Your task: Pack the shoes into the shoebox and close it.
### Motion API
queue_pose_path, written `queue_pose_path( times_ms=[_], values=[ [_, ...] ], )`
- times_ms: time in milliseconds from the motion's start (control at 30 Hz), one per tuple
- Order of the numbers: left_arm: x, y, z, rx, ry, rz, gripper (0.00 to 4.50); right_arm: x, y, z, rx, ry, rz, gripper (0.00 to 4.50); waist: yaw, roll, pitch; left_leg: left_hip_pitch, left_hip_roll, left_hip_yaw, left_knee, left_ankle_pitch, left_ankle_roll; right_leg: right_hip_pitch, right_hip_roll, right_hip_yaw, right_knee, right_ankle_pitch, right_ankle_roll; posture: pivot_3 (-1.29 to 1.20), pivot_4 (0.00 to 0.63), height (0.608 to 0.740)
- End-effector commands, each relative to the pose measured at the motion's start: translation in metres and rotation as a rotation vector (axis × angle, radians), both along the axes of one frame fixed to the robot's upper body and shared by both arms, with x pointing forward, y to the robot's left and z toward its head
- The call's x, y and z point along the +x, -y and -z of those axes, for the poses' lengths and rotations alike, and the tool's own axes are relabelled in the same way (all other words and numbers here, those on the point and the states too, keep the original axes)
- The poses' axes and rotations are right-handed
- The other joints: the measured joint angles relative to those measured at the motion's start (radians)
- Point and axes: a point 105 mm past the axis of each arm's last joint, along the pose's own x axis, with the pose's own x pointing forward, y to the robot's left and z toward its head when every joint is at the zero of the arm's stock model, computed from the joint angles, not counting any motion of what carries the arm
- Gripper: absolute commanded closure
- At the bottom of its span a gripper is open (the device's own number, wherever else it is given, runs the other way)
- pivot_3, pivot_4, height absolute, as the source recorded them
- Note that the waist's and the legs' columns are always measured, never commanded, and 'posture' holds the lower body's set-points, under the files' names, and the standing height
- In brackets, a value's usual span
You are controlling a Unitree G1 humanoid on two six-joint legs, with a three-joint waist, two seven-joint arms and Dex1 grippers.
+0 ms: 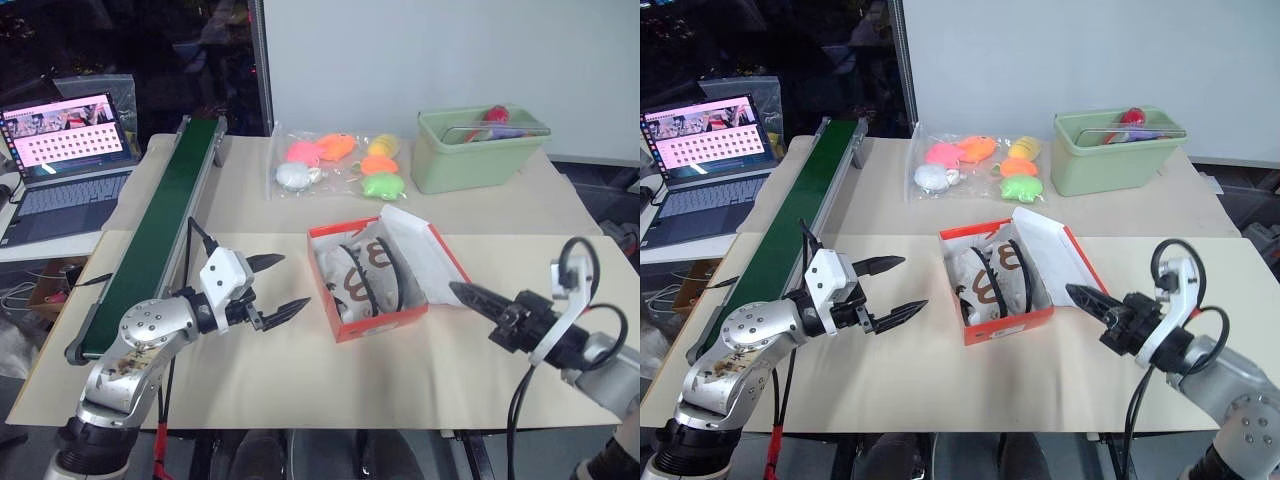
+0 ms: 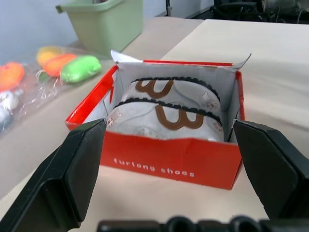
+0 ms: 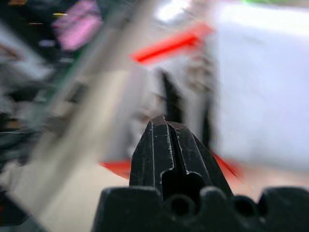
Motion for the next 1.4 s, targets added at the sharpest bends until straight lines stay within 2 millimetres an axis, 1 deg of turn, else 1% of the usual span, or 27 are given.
queue_pose_path(
  times_ms=[33,133,167,333,533,667,733,767,833,900,1000,1033,1167,1267,1333,1400],
  values=[
    [-0.002,0.006,-0.008,-0.011,0.03,0.046,0.0,0.014,0.02,0.031,-0.169,-0.061,0.142,4.48,-0.004,0.0,0.0,0.0,0.0,0.0,0.0,0.0,0.0,0.0,0.0,0.001,0.0,0.001,0.0,0.0,0.15,0.729],
    [-0.002,0.006,-0.008,-0.01,0.03,0.048,0.0,0.017,0.021,0.05,-0.334,-0.089,0.133,4.48,-0.008,0.0,0.0,0.0,-0.001,0.0,-0.001,0.0,0.0,-0.001,0.0,0.001,0.002,0.005,-0.001,0.0,0.15,0.729],
    [-0.002,0.006,-0.008,-0.009,0.031,0.048,0.0,0.019,0.019,0.054,-0.353,-0.09,0.127,4.48,-0.011,0.0,0.0,0.0,-0.001,0.0,-0.001,0.0,0.0,-0.002,0.0,0.001,0.002,0.004,-0.001,0.0,0.15,0.729],
    [-0.001,0.006,-0.009,-0.008,0.032,0.048,0.0,0.031,0.02,0.063,-0.378,-0.074,0.181,4.48,-0.01,0.0,0.0,-0.001,-0.001,-0.001,-0.002,0.0,0.0,-0.002,0.0,0.001,0.001,0.004,0.0,0.0,0.15,0.729],
    [-0.001,0.005,-0.01,-0.005,0.038,0.041,0.0,0.045,0.016,0.072,-0.346,-0.085,0.227,4.48,-0.01,0.0,0.0,-0.001,-0.001,-0.001,-0.001,0.0,0.0,-0.002,0.0,0.001,0.001,0.004,-0.001,0.0,0.15,0.729],
    [-0.001,0.003,-0.014,-0.004,0.045,0.037,0.0,0.063,0.02,0.059,-0.221,-0.049,0.33,4.48,-0.013,0.0,0.0,-0.002,-0.001,-0.001,-0.002,0.0,0.0,-0.002,0.0,0.001,0.001,0.004,-0.001,0.0,0.15,0.729],
    [-0.001,0.003,-0.014,-0.003,0.047,0.035,0.0,0.068,0.02,0.056,-0.157,-0.04,0.367,4.48,-0.011,0.0,0.0,-0.002,-0.001,-0.001,-0.002,0.0,0.0,-0.002,0.0,0.001,0.001,0.004,-0.001,0.0,0.15,0.729],
    [-0.001,0.003,-0.015,-0.002,0.047,0.034,0.0,0.071,0.021,0.053,-0.092,-0.035,0.402,4.48,-0.011,0.0,0.0,-0.002,-0.001,-0.001,-0.002,0.0,0.0,-0.002,0.0,0.001,0.001,0.004,-0.001,0.0,0.15,0.729],
    [-0.001,0.002,-0.015,0.0,0.048,0.033,0.0,0.074,0.019,0.049,0.022,-0.026,0.448,4.48,-0.01,0.0,0.0,-0.002,-0.001,-0.001,-0.002,0.0,0.0,-0.003,0.001,0.0,0.001,0.004,-0.001,0.0,0.15,0.729],
    [-0.001,0.002,-0.015,0.002,0.049,0.033,0.0,0.075,0.016,0.045,0.092,-0.018,0.463,4.48,-0.01,0.0,0.0,-0.002,-0.001,-0.001,-0.002,0.0,0.0,-0.003,0.001,0.0,0.001,0.004,-0.001,0.0,0.15,0.729],
    [-0.001,0.001,-0.016,0.005,0.049,0.032,0.0,0.076,0.008,0.031,0.286,0.037,0.493,4.48,-0.01,0.0,0.0,-0.003,-0.001,-0.001,-0.002,0.0,0.0,-0.003,0.001,0.0,0.0,0.004,-0.001,0.0,0.15,0.729],
    [-0.001,0.001,-0.016,0.006,0.049,0.033,0.0,0.076,0.003,0.027,0.346,0.053,0.485,4.48,-0.011,0.0,0.0,-0.003,-0.001,-0.001,-0.003,0.0,0.0,-0.003,0.001,0.0,0.001,0.004,-0.001,0.0,0.15,0.729],
    [-0.001,0.002,-0.015,0.008,0.048,0.037,0.0,0.073,-0.014,0.015,0.45,0.099,0.419,4.48,-0.014,0.001,0.0,-0.003,-0.001,-0.001,-0.003,0.0,0.0,-0.003,0.001,0.0,0.001,0.004,-0.001,0.0,0.15,0.729],
    [-0.002,0.003,-0.015,0.007,0.049,0.039,0.0,0.068,-0.031,-0.002,0.489,0.176,0.316,4.48,-0.014,0.001,0.0,-0.002,-0.001,-0.001,-0.003,0.0,0.0,-0.003,0.001,0.0,0.001,0.004,-0.001,0.0,0.15,0.729],
    [-0.002,0.004,-0.015,0.006,0.049,0.039,0.0,0.061,-0.05,-0.019,0.521,0.238,0.194,4.48,-0.013,0.001,0.0,-0.003,-0.001,-0.001,-0.003,0.0,0.0,-0.003,0.001,0.0,0.001,0.004,-0.001,0.0,0.15,0.729],
    [-0.002,0.004,-0.015,0.006,0.05,0.039,0.0,0.054,-0.062,-0.026,0.523,0.268,0.106,4.48,-0.015,0.001,0.0,-0.003,-0.001,-0.001,-0.004,0.0,0.0,-0.003,0.001,0.0,0.001,0.004,-0.001,0.0,0.15,0.729]
  ],
)
